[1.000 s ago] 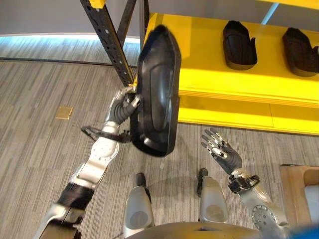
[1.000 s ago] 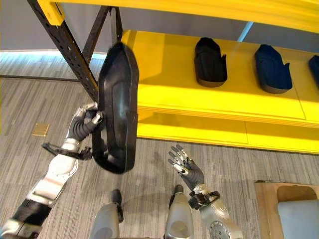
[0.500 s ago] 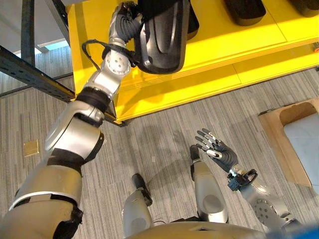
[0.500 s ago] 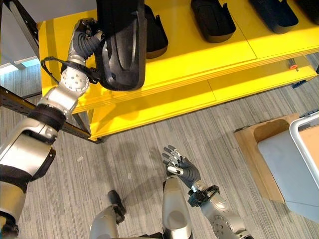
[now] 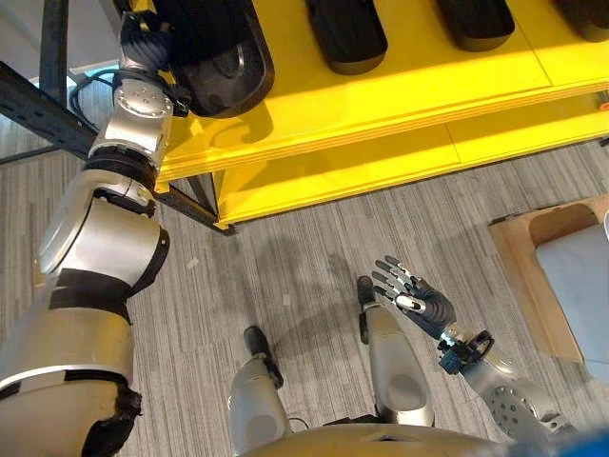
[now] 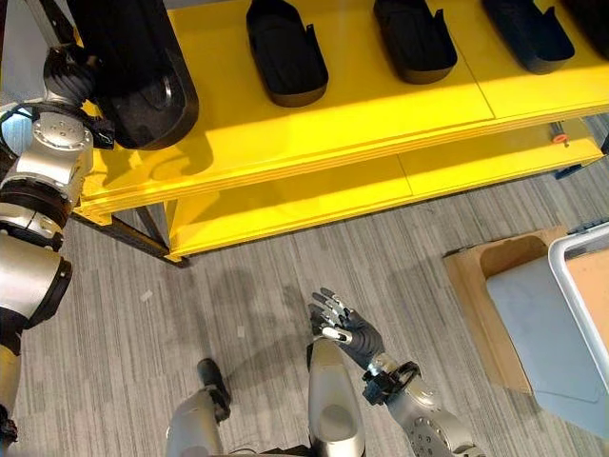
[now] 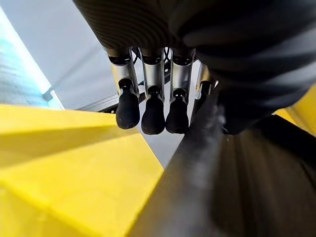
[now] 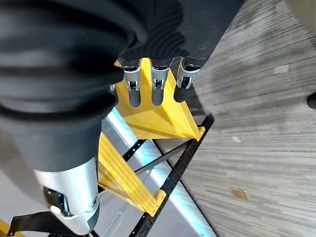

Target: Move parts from the plastic box to the shelf.

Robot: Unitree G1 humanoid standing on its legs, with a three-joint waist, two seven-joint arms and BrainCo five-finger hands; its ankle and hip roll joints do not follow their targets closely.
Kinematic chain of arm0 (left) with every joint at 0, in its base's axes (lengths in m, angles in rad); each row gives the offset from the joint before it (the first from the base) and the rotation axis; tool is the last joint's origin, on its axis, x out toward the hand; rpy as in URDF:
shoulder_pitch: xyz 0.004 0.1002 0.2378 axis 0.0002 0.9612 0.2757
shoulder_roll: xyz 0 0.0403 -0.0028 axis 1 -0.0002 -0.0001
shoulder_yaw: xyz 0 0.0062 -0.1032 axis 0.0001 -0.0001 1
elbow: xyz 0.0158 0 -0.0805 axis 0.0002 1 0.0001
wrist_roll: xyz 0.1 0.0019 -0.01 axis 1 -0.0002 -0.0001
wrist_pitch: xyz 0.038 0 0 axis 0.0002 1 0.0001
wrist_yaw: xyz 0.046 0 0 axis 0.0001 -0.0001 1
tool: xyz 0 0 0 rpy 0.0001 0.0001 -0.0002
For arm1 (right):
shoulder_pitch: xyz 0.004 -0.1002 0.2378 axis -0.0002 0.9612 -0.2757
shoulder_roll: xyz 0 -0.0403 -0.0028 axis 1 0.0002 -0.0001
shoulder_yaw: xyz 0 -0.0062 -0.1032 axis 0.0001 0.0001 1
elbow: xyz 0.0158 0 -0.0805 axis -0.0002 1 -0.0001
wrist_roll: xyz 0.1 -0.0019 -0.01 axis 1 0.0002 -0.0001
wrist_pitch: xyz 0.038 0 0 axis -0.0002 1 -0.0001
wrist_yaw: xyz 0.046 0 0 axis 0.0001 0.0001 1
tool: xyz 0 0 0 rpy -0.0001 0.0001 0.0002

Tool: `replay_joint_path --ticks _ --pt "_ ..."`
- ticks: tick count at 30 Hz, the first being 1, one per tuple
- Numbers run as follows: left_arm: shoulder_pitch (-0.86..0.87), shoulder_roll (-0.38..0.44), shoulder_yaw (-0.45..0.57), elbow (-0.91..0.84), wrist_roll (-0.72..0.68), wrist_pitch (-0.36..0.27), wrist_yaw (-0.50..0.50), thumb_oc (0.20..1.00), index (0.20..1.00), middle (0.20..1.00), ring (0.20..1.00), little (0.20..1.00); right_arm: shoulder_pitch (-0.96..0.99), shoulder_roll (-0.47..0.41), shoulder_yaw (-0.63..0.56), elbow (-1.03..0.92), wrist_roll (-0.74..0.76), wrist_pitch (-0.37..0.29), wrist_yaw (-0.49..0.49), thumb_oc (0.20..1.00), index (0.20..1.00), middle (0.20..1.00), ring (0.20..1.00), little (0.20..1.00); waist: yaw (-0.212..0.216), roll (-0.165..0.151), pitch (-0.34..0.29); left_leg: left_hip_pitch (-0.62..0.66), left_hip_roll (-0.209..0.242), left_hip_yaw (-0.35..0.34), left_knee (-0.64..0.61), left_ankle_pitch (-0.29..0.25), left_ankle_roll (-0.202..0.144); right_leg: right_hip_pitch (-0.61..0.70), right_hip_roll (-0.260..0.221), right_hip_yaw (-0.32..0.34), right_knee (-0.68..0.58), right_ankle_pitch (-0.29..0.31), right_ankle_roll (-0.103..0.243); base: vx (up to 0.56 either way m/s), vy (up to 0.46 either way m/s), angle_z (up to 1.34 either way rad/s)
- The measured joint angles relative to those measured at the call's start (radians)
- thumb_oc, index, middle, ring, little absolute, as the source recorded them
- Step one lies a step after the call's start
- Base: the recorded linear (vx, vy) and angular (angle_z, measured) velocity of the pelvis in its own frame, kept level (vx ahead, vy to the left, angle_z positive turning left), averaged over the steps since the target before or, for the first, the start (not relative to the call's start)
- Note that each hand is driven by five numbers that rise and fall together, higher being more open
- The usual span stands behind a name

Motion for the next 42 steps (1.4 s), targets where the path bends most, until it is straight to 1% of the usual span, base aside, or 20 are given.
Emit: replay_joint_path --ticks 2,5,6,7,11,13,15,16,17,19,25,28,31,33,35,37,42 --pt "-0.008 0.006 -0.003 0.004 0.037 0.005 -0.001 0.200 0.200 0.200 0.200 0.200 0.000 -0.004 -0.009 0.000 0.009 0.003 0.004 1.000 1.000 1.000 1.000 1.000 0.003 -0.004 -0.001 -0.025 0.001 -0.001 0.013 -0.001 0.001 -0.018 0.000 0.001 -0.004 0.010 -0.001 0.00 0.000 0.00" --pt "-0.037 0.009 -0.052 0.031 0.077 0.025 -0.024 0.200 0.200 0.200 0.200 0.200 0.000 -0.006 -0.017 -0.002 0.028 0.004 0.017 1.000 1.000 1.000 1.000 1.000 0.002 -0.007 -0.001 -0.045 0.001 -0.006 0.020 -0.001 0.002 -0.029 0.000 -0.002 -0.010 0.017 -0.002 -0.01 0.002 0.02" --pt "-0.077 0.018 -0.116 0.056 0.107 0.031 -0.034 0.200 0.200 0.200 0.200 0.200 -0.001 -0.006 -0.020 -0.005 0.029 0.004 0.026 1.000 1.000 1.000 1.000 1.000 0.004 -0.010 0.000 -0.064 0.002 -0.008 0.030 -0.002 0.003 -0.043 0.000 -0.002 -0.011 0.019 0.001 0.00 0.000 0.00" --pt "-0.117 0.035 -0.158 0.065 0.118 0.037 -0.041 0.200 0.200 0.200 0.200 0.200 -0.001 -0.006 -0.023 -0.004 0.030 0.004 0.029 1.000 1.000 1.000 1.000 1.000 0.002 -0.012 0.000 -0.087 0.002 -0.012 0.035 -0.002 0.003 -0.059 0.001 -0.002 -0.014 0.028 0.002 0.00 0.000 0.00" --pt "-0.139 0.077 -0.167 0.068 0.156 0.038 -0.065 0.200 0.200 0.200 0.200 0.200 0.015 -0.006 -0.028 -0.004 0.037 0.015 0.033 1.000 1.000 1.000 1.000 1.000 -0.015 -0.015 0.002 -0.111 0.002 -0.019 0.046 -0.006 0.005 -0.067 -0.001 -0.007 -0.033 0.036 0.004 0.00 0.007 0.03" --pt "-0.169 0.098 -0.211 0.068 0.184 0.039 -0.068 0.200 0.200 0.200 0.200 0.200 0.030 -0.005 -0.046 -0.005 0.038 0.017 0.041 1.000 1.000 1.000 1.000 1.000 -0.019 -0.016 0.002 -0.145 0.001 -0.023 0.059 -0.008 0.008 -0.091 -0.004 -0.008 -0.036 0.044 0.006 0.00 0.002 0.03" --pt "-0.170 0.101 -0.211 0.071 0.185 0.044 -0.073 0.200 0.200 0.200 0.200 0.200 0.031 -0.005 -0.050 -0.003 0.039 0.019 0.042 1.000 1.000 1.000 1.000 1.000 -0.019 -0.017 0.002 -0.157 0.001 -0.024 0.066 -0.009 0.010 -0.095 -0.003 -0.009 -0.043 0.058 -0.001 0.08 0.024 -0.01" --pt "-0.171 0.102 -0.211 0.071 0.185 0.044 -0.076 0.200 0.200 0.200 0.200 0.200 0.031 -0.005 -0.050 -0.003 0.039 0.020 0.042 1.000 1.000 1.000 1.000 1.000 -0.015 -0.017 0.003 -0.157 0.001 -0.023 0.067 -0.013 0.010 -0.095 -0.003 -0.009 -0.049 0.052 0.004 0.09 0.029 -0.05" --pt "-0.170 0.104 -0.207 0.072 0.185 0.044 -0.082 0.200 0.200 0.200 0.200 0.200 0.031 -0.005 -0.050 -0.003 0.039 0.021 0.043 1.000 1.000 1.000 1.000 1.000 -0.015 -0.017 0.003 -0.158 0.002 -0.023 0.071 -0.020 0.010 -0.094 -0.003 -0.009 -0.056 0.050 0.001 0.01 0.024 -0.06" --pt "-0.171 0.105 -0.181 0.073 0.174 0.044 -0.082 0.200 0.200 0.200 0.200 0.200 0.031 -0.005 -0.050 -0.003 0.045 0.027 0.045 1.000 1.000 1.000 1.000 1.000 -0.018 -0.017 0.003 -0.165 0.002 -0.019 0.073 -0.021 0.011 -0.094 -0.003 -0.008 -0.069 0.063 0.008 0.01 0.010 -0.03" --pt "-0.171 0.105 -0.145 0.073 0.129 0.044 -0.082 0.200 0.200 0.200 0.200 0.200 0.032 -0.005 -0.050 -0.003 0.049 0.031 0.052 1.000 1.000 1.000 1.000 1.000 -0.010 -0.017 0.003 -0.190 0.001 -0.022 0.083 -0.025 0.017 -0.106 -0.004 -0.008 -0.077 0.071 0.005 0.00 0.005 0.00" --pt "-0.171 0.105 -0.135 0.073 0.061 0.044 -0.083 0.200 0.200 0.200 0.200 0.200 0.032 -0.005 -0.050 -0.003 0.064 0.037 0.052 1.000 1.000 1.000 1.000 1.000 -0.004 -0.017 0.002 -0.195 0.001 -0.022 0.083 -0.025 0.017 -0.112 -0.004 -0.008 -0.076 0.072 0.005 0.00 0.000 0.00" --pt "-0.171 0.100 -0.093 0.068 -0.035 0.043 -0.080 0.200 0.200 0.200 0.200 0.200 0.036 -0.005 -0.051 -0.003 0.065 0.038 0.052 1.000 1.000 1.000 1.000 1.000 -0.004 -0.018 0.000 -0.209 0.002 -0.024 0.092 -0.026 0.017 -0.123 -0.004 -0.008 -0.074 0.074 0.005 0.00 0.000 0.00" --pt "-0.171 0.092 -0.076 0.068 -0.075 0.043 -0.079 0.200 0.200 0.200 0.200 0.200 0.038 -0.005 -0.051 -0.003 0.066 0.038 0.052 1.000 1.000 1.000 1.000 1.000 -0.005 -0.019 -0.001 -0.220 0.003 -0.026 0.103 -0.030 0.018 -0.129 -0.004 -0.008 -0.073 0.077 0.004 0.00 0.000 0.00" --pt "-0.171 0.087 -0.072 0.068 -0.106 0.043 -0.079 1.000 1.000 1.000 1.000 1.000 0.040 -0.005 -0.051 -0.003 0.066 0.039 0.052 1.000 1.000 1.000 1.000 1.000 -0.006 -0.024 -0.005 -0.229 0.003 -0.026 0.115 -0.035 0.020 -0.135 -0.004 -0.004 -0.074 0.081 0.005 0.00 0.011 -0.03" --pt "-0.171 0.087 -0.069 0.069 -0.107 0.043 -0.078 1.000 1.000 1.000 1.000 1.000 0.044 -0.005 -0.051 -0.003 0.066 0.039 0.052 1.000 1.000 1.000 1.000 1.000 -0.004 -0.031 -0.015 -0.229 0.003 -0.022 0.123 -0.040 0.021 -0.135 -0.004 0.003 -0.077 0.086 0.006 0.00 0.015 -0.07" --pt "-0.171 0.087 -0.060 0.063 -0.106 0.036 -0.057 1.000 1.000 1.000 1.000 1.000 0.066 -0.006 -0.052 -0.003 0.066 0.040 0.054 1.000 1.000 1.000 1.000 1.000 -0.004 -0.034 -0.041 -0.253 0.007 -0.022 0.156 -0.053 0.024 -0.145 -0.004 0.009 -0.079 0.089 0.011 0.00 0.001 -0.02"
